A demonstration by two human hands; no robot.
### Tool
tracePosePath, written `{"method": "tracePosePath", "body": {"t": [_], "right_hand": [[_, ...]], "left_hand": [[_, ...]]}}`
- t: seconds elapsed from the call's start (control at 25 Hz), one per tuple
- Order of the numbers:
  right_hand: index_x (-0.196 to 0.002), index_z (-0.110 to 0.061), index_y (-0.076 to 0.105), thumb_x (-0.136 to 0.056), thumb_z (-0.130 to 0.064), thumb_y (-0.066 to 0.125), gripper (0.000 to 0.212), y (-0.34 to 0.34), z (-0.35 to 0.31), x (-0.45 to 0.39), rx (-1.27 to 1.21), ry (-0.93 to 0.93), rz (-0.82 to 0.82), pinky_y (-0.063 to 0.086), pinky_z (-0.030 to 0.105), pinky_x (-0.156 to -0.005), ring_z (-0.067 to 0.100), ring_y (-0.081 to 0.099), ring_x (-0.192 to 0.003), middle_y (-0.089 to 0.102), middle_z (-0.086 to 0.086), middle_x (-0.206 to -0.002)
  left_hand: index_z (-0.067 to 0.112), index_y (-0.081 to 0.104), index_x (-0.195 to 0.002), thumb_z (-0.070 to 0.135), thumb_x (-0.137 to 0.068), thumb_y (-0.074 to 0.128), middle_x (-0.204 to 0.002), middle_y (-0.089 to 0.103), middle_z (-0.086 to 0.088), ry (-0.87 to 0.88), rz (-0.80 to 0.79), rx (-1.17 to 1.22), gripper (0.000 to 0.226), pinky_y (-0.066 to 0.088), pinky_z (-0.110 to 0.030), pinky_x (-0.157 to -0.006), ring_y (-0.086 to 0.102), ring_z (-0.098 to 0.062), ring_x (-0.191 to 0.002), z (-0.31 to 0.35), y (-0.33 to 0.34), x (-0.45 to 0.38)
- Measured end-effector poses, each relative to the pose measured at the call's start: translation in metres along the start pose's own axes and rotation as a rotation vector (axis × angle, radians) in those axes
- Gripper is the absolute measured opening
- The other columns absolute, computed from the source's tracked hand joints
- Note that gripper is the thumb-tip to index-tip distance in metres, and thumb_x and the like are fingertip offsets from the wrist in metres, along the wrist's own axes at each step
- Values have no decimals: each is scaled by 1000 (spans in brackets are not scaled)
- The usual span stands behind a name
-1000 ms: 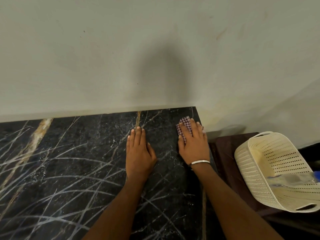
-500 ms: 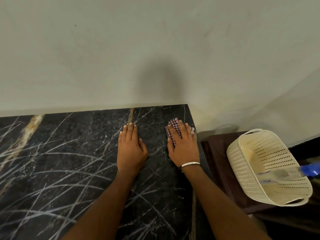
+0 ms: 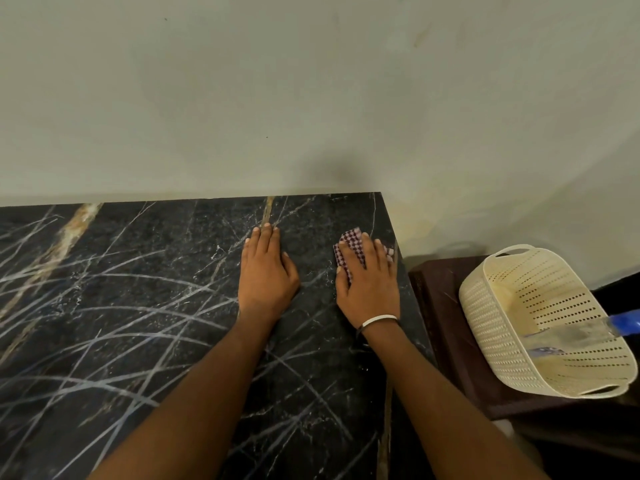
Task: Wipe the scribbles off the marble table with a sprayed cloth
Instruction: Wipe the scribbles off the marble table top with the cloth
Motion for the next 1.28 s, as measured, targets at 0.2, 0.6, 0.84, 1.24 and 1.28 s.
{"method": "tracePosePath", "body": {"t": [0.2,0.6,0.84,1.24,1.28], "right_hand": [[-145,-28,35,-95,-41,36,51,-8,45,-9,11,110,24,20,51,-117,32,17,-144,21,8,-157],[-145,-30,35,-93,-45,30,55,-5,7,21,-15,-3,32,16,50,-118,30,17,-145,24,5,-157],[-143,-30,38,-90,-44,32,55,-14,44,30,18,163,100,21,50,-116,32,23,-142,26,6,-156],[-140,-29,44,-89,-46,27,56,-12,47,60,10,109,122,25,49,-115,30,27,-141,32,7,-153],[-140,-29,43,-89,-46,27,56,-14,51,66,20,137,131,25,49,-115,31,28,-140,33,8,-152]], "left_hand": [[8,30,-149,29,-98,36,-158,27,-7,4,-10,-7,56,11,-38,-122,16,-21,-147,-1,1,-1],[8,29,-149,28,-98,37,-157,26,-9,18,-2,1,56,10,-38,-122,16,-23,-148,-1,2,-1],[6,28,-149,29,-98,34,-158,24,-12,45,-3,1,56,11,-41,-122,14,-25,-148,-4,5,-1],[2,32,-147,24,-100,37,-155,28,-15,115,-40,56,52,9,-42,-122,19,-28,-146,-6,2,0],[2,33,-147,24,-100,38,-155,29,-15,127,-48,54,52,10,-42,-122,20,-28,-146,-8,2,1]]}}
Point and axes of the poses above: each hand's wrist, its own x-axis away from the middle knuckle, its own y-axis out of the palm, z = x × y, the point moved 5 cm from there along -x, towards the middle knuckle
